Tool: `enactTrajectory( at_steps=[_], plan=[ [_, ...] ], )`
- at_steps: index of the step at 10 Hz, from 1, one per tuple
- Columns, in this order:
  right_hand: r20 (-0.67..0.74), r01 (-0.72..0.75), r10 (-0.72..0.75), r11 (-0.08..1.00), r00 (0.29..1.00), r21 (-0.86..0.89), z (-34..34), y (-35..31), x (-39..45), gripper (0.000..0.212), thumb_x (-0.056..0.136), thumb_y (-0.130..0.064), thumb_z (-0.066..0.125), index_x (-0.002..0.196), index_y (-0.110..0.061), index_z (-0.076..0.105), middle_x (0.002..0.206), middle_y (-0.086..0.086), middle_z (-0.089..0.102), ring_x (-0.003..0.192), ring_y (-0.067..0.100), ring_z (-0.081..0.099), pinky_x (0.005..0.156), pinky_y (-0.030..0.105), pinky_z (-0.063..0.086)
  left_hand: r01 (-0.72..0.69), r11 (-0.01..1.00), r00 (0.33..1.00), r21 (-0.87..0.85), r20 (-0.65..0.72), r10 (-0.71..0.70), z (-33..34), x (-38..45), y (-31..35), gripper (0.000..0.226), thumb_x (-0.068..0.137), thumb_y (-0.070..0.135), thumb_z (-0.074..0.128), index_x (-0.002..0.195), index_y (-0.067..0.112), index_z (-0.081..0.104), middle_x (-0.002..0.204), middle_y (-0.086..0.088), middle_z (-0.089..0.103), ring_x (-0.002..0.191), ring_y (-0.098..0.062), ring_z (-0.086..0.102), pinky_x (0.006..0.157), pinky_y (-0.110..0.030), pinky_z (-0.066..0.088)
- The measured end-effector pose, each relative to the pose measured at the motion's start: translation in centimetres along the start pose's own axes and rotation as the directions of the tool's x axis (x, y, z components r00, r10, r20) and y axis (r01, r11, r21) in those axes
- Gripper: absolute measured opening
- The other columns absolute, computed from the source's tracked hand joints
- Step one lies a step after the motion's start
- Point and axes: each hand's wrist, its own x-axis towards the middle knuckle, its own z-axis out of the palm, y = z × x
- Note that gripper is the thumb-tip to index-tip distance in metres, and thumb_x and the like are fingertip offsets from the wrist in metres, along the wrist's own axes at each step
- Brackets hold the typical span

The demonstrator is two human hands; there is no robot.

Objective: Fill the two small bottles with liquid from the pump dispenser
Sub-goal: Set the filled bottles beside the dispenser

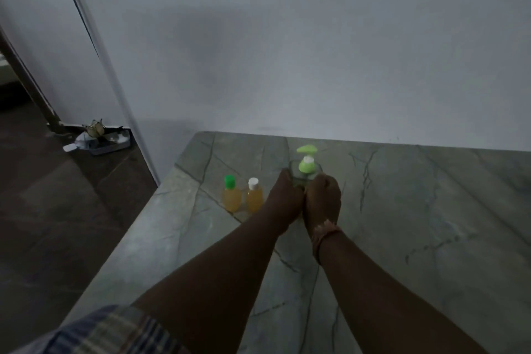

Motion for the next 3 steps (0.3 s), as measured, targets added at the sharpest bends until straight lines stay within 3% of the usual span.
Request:
enactTrajectory(
  at_steps=[1,2,3],
  plan=[
    [0.052,-0.019,0.019,1.0,0.998,0.007,-0.3,-0.1,-0.7,0.032,0.105,-0.024,0.04,0.12,-0.003,0.059,0.12,0.021,0.063,0.109,0.038,0.059,0.081,0.036,0.041,0.061,0.997,0.998,-0.041,0.028,-0.06,-0.3,-0.4,0.2,0.046,0.077,0.033,0.065,0.122,0.026,0.058,0.115,-0.004,0.071,0.104,-0.024,0.069,0.092,-0.048,0.059],
    [0.114,-0.071,0.066,0.997,0.991,0.037,-0.4,-1.0,-1.1,0.032,0.105,-0.023,0.04,0.128,-0.005,0.054,0.126,0.019,0.06,0.113,0.036,0.057,0.078,0.03,0.037,0.17,0.985,0.984,-0.026,0.066,-0.168,-1.2,-1.6,1.8,0.07,0.08,0.034,0.068,0.143,0.02,0.043,0.14,-0.013,0.059,0.12,-0.029,0.062,0.101,-0.051,0.054],
    [0.13,-0.125,0.123,0.992,0.984,0.008,-1.1,-3.0,-1.3,0.043,0.105,-0.022,0.037,0.146,-0.01,0.042,0.143,0.017,0.051,0.127,0.034,0.05,0.093,0.033,0.038,0.244,0.97,0.968,0.018,0.057,-0.245,-1.9,-3.1,4.9,0.077,0.096,0.016,0.054,0.16,0.018,0.011,0.159,-0.012,0.035,0.136,-0.031,0.046,0.109,-0.044,0.046]
  ],
)
